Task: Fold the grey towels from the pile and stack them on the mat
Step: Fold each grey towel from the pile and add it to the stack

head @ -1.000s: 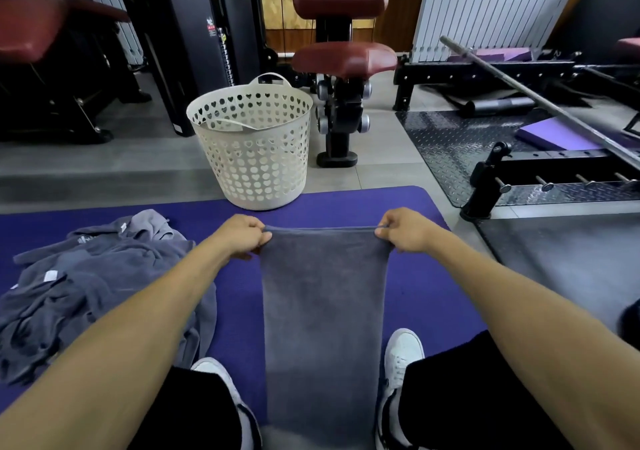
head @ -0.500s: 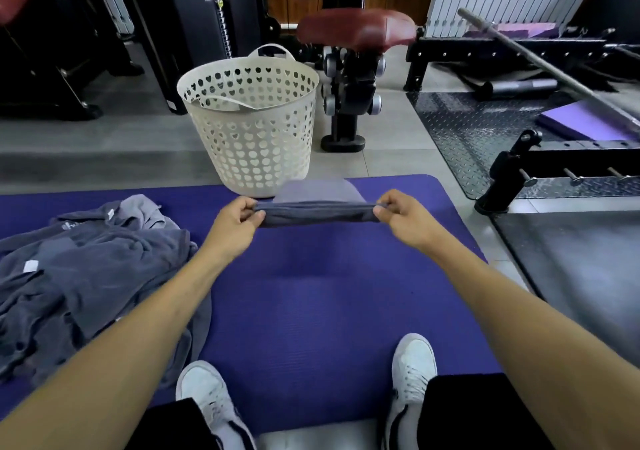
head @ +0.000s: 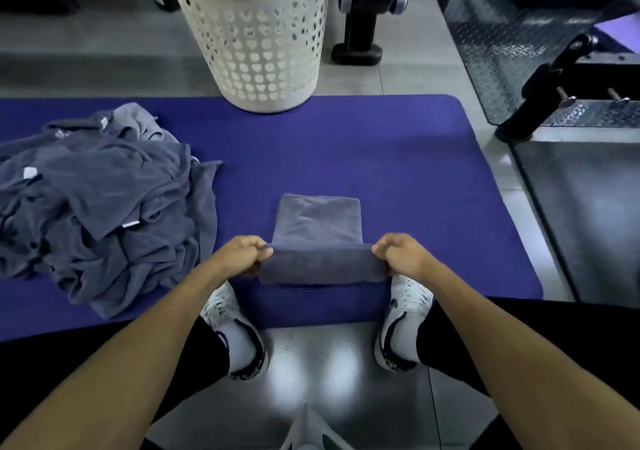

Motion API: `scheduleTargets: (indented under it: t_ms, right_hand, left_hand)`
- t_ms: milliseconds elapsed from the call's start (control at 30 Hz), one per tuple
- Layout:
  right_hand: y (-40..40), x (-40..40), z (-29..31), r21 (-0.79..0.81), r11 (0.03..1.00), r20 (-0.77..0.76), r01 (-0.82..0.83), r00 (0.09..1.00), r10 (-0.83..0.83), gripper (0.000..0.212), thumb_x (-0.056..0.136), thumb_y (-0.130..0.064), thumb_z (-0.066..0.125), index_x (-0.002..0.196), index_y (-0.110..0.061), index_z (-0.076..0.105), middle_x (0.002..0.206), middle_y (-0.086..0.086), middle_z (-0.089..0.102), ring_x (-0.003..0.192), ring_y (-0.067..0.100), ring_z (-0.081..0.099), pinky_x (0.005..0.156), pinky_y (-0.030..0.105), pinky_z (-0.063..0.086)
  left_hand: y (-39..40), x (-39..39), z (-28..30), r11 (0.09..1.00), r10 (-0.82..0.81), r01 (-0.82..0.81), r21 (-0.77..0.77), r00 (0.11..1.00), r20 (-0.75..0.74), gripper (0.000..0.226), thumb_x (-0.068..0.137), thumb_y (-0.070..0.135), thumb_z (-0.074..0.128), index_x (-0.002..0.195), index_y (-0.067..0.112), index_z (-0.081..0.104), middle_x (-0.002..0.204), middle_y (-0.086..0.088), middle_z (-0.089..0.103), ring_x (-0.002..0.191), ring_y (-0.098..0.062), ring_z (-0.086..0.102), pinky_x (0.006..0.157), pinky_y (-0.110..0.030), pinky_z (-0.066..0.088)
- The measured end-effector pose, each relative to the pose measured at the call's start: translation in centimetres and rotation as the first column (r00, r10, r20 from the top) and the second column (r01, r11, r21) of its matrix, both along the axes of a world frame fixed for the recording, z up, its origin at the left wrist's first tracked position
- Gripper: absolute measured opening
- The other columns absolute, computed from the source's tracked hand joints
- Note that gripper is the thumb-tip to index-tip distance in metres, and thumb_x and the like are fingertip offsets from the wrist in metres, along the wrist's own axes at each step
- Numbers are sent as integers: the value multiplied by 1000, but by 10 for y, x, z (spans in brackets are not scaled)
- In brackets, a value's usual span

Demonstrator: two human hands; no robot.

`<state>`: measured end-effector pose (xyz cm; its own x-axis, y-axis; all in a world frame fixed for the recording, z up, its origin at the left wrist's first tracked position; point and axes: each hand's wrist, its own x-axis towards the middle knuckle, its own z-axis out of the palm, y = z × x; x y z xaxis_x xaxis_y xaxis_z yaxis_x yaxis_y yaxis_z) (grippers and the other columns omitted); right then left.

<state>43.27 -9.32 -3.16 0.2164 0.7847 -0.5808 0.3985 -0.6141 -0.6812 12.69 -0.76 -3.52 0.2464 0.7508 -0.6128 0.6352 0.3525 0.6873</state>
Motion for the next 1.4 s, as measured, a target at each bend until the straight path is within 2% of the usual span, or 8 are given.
scheduleTargets:
  t_ms: [200, 300, 467, 733, 833, 967, 1200, 1400]
  right_hand:
    - [44, 14, -20, 58, 998, 96, 37, 995, -42, 23, 94, -27, 62, 73, -20, 60, 75, -3, 63, 73, 15, 59, 69, 28, 47]
    - [76, 21, -39, 83, 995, 143, 46, 988, -57, 23, 92, -30, 67, 71, -22, 62, 75, -1, 67, 68, 13, 59, 68, 24, 44]
    - [132, 31, -83, 95, 994, 157, 62, 985, -77, 17, 92, -28, 68, 79, -17, 65, 84, 5, 71, 79, 16, 64, 72, 25, 49]
    - [182, 39, -145, 87, 996, 256, 15, 966, -36, 12, 96, -27, 62, 93, -16, 62, 81, -9, 58, 75, 8, 55, 59, 13, 38]
    - [186, 40, -153, 52, 998, 241, -26, 970, 13, 16, 96, -28, 62, 105, -16, 62, 96, -5, 60, 90, 13, 56, 71, 18, 41]
    - [196, 47, -150, -88, 994, 151, -67, 985, 80, 47, 92, -36, 67, 132, -17, 52, 109, -3, 56, 98, 14, 53, 83, 26, 43]
    - [211, 57, -140, -245, 938, 90, -247, 957, 275, 24, 85, -39, 74, 96, -20, 66, 99, -2, 67, 95, 17, 63, 87, 34, 51]
    - [211, 63, -122, -224, 924, 13, -311, 947, 322, 19, 86, -25, 76, 95, -22, 59, 96, 2, 71, 94, 19, 66, 90, 37, 53]
  left_hand:
    - [41, 26, -24, 989, 131, -135, 64, 990, 55, 6, 98, 20, 60, 94, 15, 61, 76, -5, 63, 69, -18, 57, 67, -30, 49]
    - [76, 38, -50, 986, 143, -143, 89, 990, 2, 21, 97, 27, 60, 113, 14, 60, 91, -4, 67, 78, -17, 63, 78, -36, 54]
    - [133, 59, -99, 977, 167, -158, 140, 984, -54, 14, 98, 29, 59, 108, 19, 58, 81, 1, 66, 73, -15, 62, 75, -34, 54]
    - [177, 64, -157, 979, 144, -115, 168, 974, -175, 11, 92, 31, 67, 95, 21, 64, 89, -3, 69, 84, -19, 65, 79, -31, 53]
    - [181, 63, -162, 977, 88, -44, 209, 975, -205, 12, 90, 31, 70, 94, 23, 62, 80, 9, 60, 71, -8, 57, 63, -18, 42]
    - [193, 60, -163, 990, -33, 56, 130, 984, -174, 39, 82, 38, 77, 114, 32, 57, 95, 8, 57, 79, -11, 59, 72, -25, 46]
    - [213, 72, -142, 911, -398, 412, -38, 846, -355, 30, 80, 46, 77, 97, 25, 62, 93, 8, 64, 84, -8, 59, 72, -26, 43]
    - [216, 77, -124, 904, -419, 418, -87, 830, -368, 31, 78, 36, 81, 98, 24, 60, 96, 4, 66, 90, -15, 62, 82, -34, 51]
